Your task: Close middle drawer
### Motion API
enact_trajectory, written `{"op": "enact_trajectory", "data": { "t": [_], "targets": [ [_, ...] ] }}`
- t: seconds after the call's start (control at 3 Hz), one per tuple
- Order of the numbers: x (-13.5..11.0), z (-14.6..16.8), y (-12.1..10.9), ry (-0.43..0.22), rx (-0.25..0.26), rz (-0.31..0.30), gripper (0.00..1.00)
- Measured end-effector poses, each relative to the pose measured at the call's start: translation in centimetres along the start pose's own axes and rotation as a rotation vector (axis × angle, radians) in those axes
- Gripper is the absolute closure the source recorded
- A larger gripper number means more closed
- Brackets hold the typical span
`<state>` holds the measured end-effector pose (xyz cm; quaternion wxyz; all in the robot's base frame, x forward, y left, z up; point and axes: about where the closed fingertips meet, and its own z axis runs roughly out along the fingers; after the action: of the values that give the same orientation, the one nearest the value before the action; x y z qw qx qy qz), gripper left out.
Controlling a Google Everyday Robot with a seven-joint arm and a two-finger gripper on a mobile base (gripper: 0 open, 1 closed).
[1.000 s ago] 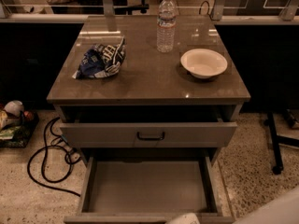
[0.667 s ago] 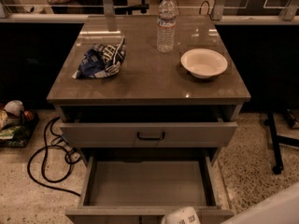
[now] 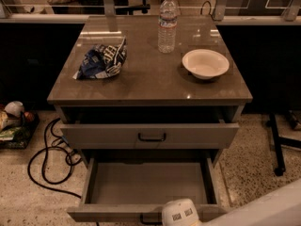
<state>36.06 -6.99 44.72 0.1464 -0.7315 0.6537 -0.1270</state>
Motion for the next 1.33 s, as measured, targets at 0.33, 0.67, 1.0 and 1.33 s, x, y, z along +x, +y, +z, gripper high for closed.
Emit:
{"op": "enact_trajectory", "data": {
  "t": [0.33,0.67,1.0,1.33],
  "targets": [
    [0.1,0.5,-2.1,0.020,0.028,-0.011,1.00],
    [-0.2,1.3,-2.5,0.020,0.031,-0.009,1.00],
    [-0.2,1.4,-2.5,0.019,0.031,-0.008,1.00],
    [-0.2,2.0,-2.8,0.013,0.066,-0.005,1.00]
  ]
}}
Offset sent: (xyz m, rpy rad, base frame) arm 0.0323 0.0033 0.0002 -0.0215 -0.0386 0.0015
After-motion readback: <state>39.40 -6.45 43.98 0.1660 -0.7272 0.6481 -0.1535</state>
